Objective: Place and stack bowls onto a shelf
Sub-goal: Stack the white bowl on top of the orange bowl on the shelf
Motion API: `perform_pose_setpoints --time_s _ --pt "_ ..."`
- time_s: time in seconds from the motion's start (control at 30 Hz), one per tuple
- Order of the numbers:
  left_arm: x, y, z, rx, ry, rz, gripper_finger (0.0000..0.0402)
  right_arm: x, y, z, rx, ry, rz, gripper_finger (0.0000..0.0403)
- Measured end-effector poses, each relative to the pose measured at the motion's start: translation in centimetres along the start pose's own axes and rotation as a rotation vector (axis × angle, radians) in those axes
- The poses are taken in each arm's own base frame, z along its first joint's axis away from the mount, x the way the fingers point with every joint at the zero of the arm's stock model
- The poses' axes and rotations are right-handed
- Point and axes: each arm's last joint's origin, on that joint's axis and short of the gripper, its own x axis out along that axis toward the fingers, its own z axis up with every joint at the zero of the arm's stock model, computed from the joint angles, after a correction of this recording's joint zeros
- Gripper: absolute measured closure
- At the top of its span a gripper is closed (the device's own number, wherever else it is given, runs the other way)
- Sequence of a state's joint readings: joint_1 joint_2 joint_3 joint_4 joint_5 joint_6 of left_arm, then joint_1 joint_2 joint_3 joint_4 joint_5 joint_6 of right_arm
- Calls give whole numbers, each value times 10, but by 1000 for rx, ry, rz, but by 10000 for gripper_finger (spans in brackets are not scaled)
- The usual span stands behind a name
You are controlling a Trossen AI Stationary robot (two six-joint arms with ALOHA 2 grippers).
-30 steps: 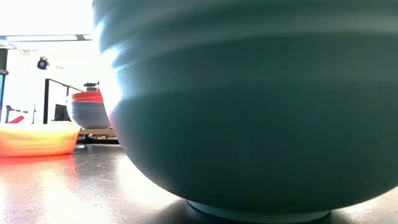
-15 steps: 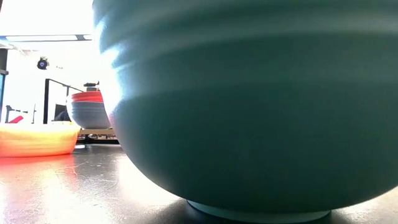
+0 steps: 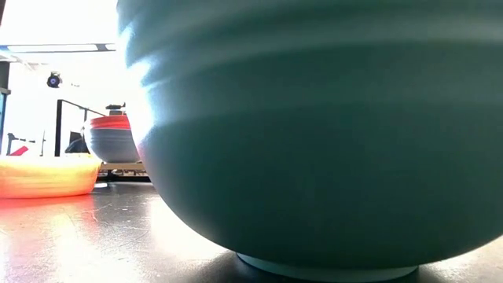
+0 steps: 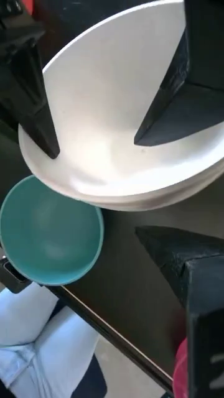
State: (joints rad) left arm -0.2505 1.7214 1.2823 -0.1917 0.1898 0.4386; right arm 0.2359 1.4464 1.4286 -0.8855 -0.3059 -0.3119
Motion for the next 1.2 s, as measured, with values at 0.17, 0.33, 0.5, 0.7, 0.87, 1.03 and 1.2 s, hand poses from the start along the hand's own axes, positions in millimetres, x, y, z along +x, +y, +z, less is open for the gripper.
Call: perform_pose_setpoints --time_s 0.17,0.33,0.5,0.7,0.87,1.03,1.2 --pt "-2 9 -6 -72 13 12 401 -14 -1 4 5 33 -33 177" --pt "-5 20 -13 -168 33 22 401 -32 -5 1 84 135 -137 174" --pt "-18 29 -27 -401 163 24 401 -48 -11 -7 224 233 -220 174" --pt "-41 44 -22 -536 362 224 401 -62 -20 -23 328 357 -269 174" --pt "-69 56 -10 -608 501 420 401 -73 -35 -34 390 368 -299 174" --pt "-91 59 -11 -759 629 635 401 -87 -46 -43 403 353 -328 174" --pt "-116 59 -27 -826 806 791 401 -97 -51 -51 419 335 -332 174"
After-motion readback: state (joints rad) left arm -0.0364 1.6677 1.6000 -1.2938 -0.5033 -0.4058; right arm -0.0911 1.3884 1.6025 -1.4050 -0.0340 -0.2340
